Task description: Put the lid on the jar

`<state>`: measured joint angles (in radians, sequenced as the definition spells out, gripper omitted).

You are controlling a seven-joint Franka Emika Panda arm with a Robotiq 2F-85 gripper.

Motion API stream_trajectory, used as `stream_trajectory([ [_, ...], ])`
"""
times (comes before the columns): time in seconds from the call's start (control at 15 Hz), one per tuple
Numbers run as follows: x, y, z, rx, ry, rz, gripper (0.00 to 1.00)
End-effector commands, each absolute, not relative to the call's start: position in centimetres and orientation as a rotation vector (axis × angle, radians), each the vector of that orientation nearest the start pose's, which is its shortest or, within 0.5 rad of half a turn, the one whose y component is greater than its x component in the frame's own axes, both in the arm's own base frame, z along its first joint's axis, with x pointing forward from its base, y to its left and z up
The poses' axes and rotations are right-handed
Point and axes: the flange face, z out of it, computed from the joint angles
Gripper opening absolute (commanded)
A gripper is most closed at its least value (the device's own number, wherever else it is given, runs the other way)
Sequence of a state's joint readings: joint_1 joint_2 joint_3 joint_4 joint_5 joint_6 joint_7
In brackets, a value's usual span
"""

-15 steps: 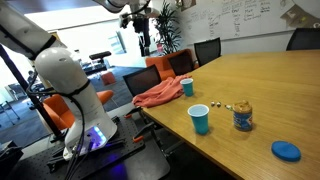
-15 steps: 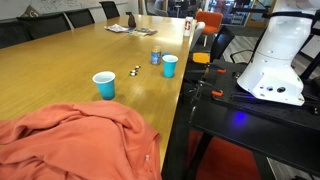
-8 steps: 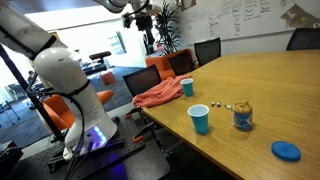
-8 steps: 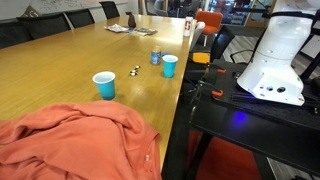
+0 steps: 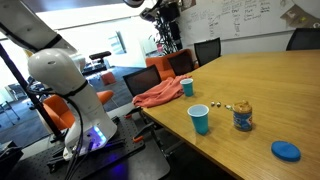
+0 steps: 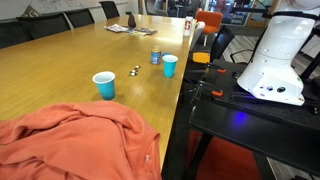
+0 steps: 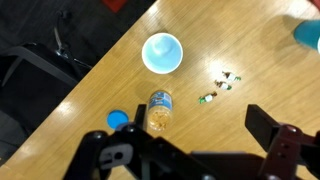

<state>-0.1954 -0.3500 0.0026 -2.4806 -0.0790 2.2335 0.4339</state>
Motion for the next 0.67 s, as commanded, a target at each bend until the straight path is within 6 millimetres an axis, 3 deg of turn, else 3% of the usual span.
stream_trajectory([
  [0.0,45.5,-15.1,41.6,-2.93,1.196,-0.264,1.0],
  [0.33,47.9,-24.5,37.7,-2.745,1.538,-0.426,1.0],
  [0.6,49.4,-28.7,33.9,-2.688,1.689,-0.467,1.0],
])
